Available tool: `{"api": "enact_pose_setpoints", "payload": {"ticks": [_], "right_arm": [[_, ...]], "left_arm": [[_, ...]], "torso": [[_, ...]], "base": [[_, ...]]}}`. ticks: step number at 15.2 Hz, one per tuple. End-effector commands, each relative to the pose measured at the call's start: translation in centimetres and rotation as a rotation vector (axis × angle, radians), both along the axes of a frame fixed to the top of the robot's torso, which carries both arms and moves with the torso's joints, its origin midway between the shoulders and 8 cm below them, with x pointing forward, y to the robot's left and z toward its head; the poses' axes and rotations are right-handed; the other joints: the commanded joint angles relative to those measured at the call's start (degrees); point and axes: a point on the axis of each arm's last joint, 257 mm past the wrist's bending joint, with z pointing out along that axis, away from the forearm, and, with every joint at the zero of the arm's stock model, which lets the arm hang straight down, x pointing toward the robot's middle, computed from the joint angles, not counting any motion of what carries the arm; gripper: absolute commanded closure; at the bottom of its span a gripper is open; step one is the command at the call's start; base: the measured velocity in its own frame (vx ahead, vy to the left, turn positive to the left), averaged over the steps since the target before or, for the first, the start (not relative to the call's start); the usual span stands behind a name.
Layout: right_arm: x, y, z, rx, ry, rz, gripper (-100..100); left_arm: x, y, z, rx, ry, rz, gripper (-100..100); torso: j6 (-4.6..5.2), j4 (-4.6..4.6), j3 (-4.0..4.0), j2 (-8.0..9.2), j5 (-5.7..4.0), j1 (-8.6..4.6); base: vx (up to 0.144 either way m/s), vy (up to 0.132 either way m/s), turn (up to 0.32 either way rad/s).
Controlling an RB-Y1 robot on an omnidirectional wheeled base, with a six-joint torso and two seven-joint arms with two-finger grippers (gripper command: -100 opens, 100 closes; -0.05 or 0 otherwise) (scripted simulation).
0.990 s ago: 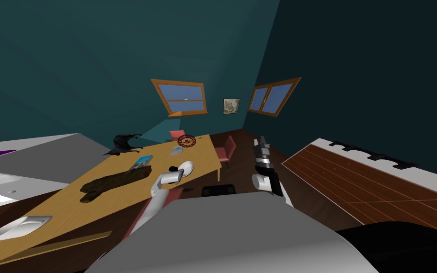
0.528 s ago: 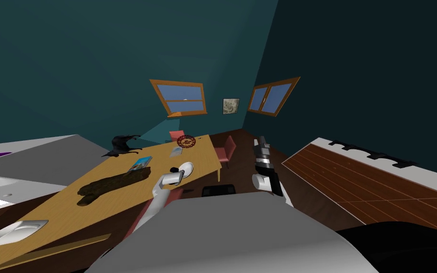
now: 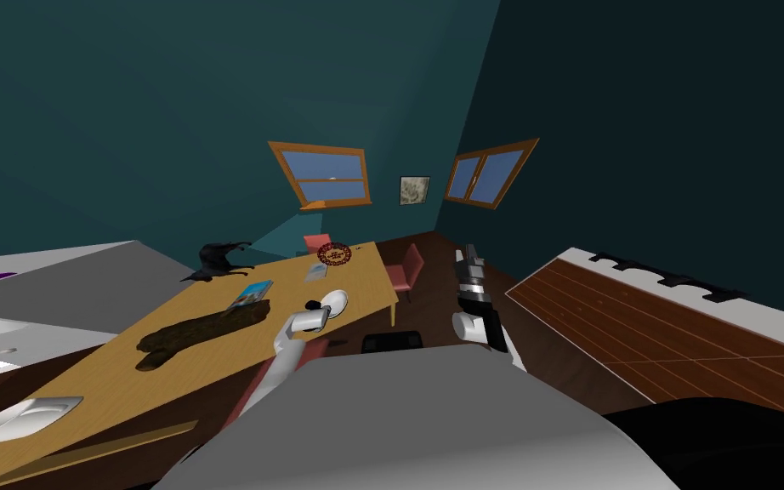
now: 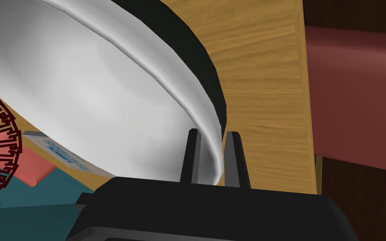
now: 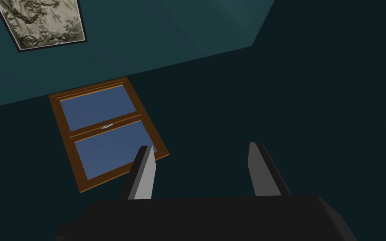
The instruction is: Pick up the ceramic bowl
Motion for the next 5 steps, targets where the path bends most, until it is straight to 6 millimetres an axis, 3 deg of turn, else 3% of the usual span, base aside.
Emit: {"api": "enact_pose_setpoints", "payload": {"ticks": [1, 4, 5], "right_arm": [[0.00, 0.00, 0.00, 0.000, 0.000, 0.000, 0], [0.00, 0.00, 0.00, 0.000, 0.000, 0.000, 0], [0.00, 0.00, 0.00, 0.000, 0.000, 0.000, 0]], "left_arm": [[0.02, 0.06, 0.75, 0.001, 0.003, -0.002, 100], [0.14, 0.09, 1.69, 0.002, 0.003, -0.004, 100], [0.06, 0.14, 1.18, 0.002, 0.003, -0.002, 100]], "torso": [[0.00, 0.00, 0.00, 0.00, 0.00, 0.00], [0.01, 0.05, 0.08, 0.12, -0.03, -0.13], [0.02, 0.07, 0.10, 0.14, -0.03, -0.13]], "base": [[-0.028, -0.026, 0.026], [-0.026, -0.033, 0.013], [-0.016, -0.015, 0.006]]}}
